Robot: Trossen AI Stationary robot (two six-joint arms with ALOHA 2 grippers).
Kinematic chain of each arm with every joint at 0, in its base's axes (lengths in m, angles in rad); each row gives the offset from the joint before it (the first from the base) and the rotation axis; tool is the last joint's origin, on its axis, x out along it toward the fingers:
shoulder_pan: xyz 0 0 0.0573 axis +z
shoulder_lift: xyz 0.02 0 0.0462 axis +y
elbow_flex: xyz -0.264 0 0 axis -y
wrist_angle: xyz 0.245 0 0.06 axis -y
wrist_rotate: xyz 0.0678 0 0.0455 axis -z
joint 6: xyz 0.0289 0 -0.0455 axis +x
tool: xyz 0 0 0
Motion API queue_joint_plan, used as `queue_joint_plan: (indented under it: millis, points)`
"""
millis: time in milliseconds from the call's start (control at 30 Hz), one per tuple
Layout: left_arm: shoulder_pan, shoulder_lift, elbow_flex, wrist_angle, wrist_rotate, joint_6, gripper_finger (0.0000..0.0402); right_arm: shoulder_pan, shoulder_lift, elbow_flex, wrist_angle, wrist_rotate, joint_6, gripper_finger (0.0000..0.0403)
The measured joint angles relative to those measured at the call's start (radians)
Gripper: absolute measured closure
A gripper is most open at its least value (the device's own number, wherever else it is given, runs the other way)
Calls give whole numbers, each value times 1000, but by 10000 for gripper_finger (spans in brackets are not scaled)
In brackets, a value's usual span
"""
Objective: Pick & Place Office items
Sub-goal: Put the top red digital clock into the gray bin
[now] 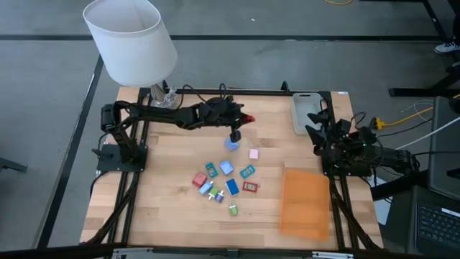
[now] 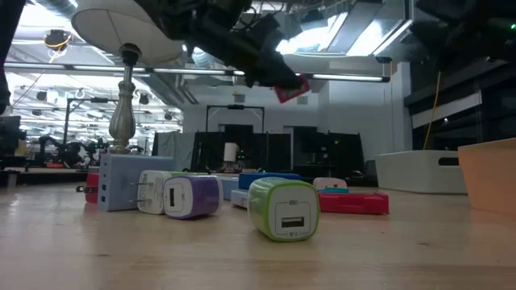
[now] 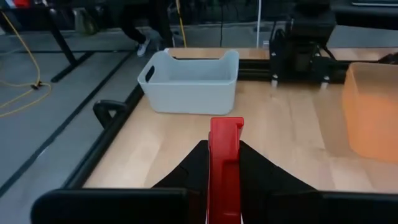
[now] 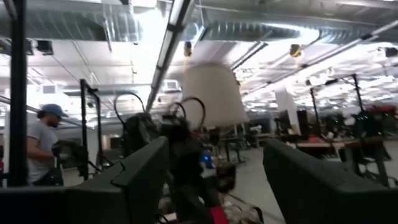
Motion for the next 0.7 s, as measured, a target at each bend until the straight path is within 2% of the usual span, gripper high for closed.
queue_joint_plan:
  millis: [333, 700]
  points:
    - [-3, 135, 116, 0, 41, 22, 358, 1, 0, 10, -16, -33, -12, 142]
    - [-9, 145, 125, 18, 43, 59, 358, 1, 0, 10, -43, -37, -15, 142]
